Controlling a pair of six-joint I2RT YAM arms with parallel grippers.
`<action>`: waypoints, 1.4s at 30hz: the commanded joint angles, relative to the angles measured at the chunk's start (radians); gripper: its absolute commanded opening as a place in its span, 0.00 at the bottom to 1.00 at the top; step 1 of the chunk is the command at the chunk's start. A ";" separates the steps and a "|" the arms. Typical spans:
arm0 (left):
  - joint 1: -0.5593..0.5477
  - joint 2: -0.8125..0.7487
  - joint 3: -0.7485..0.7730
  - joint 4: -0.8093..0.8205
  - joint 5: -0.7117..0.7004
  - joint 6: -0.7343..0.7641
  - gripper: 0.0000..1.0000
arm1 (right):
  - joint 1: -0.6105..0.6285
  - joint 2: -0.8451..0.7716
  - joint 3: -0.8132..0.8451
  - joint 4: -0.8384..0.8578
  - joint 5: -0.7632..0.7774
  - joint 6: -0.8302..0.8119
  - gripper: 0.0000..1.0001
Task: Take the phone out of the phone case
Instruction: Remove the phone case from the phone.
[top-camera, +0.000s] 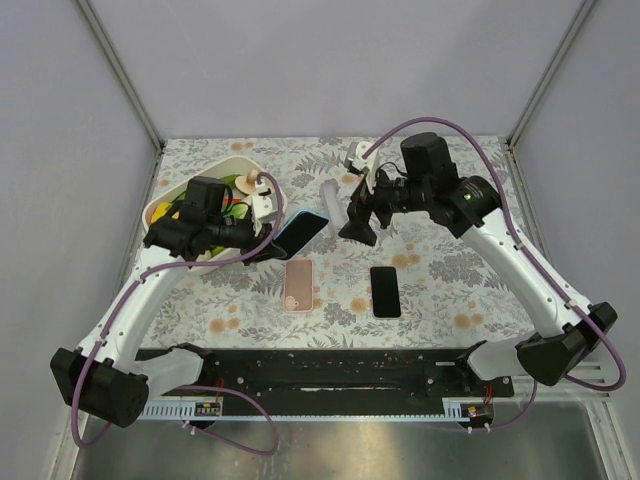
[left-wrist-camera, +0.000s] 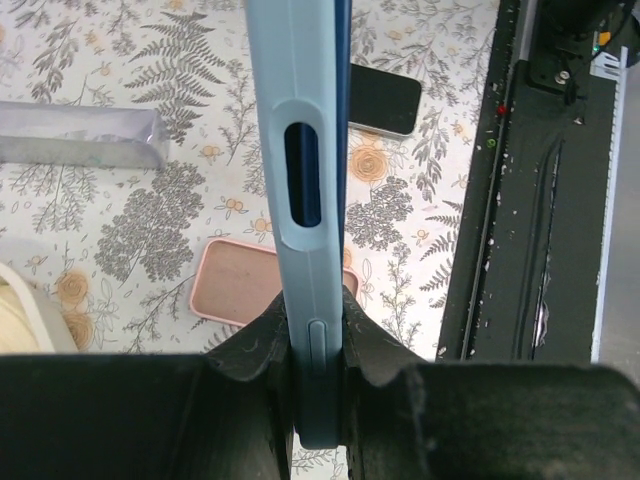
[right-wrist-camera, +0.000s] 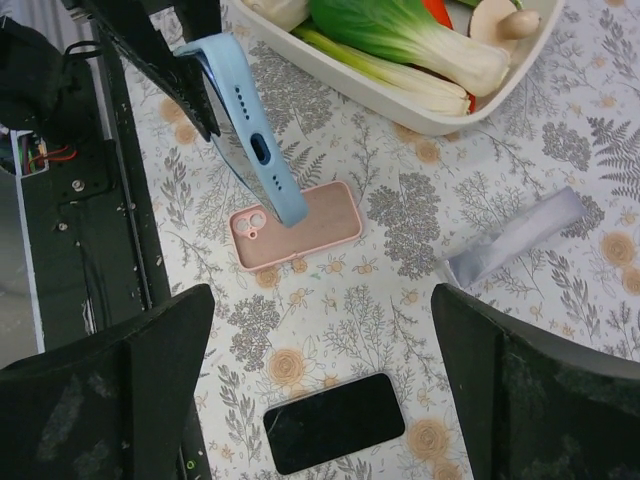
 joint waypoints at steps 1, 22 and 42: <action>-0.012 -0.032 0.012 0.012 0.129 0.088 0.00 | 0.016 0.007 -0.018 0.015 -0.107 -0.091 0.99; -0.075 -0.046 0.001 -0.016 0.177 0.129 0.00 | 0.025 0.037 -0.055 -0.048 -0.377 -0.237 0.56; -0.098 -0.038 -0.016 -0.017 0.184 0.141 0.00 | 0.028 0.034 -0.041 -0.133 -0.483 -0.332 0.07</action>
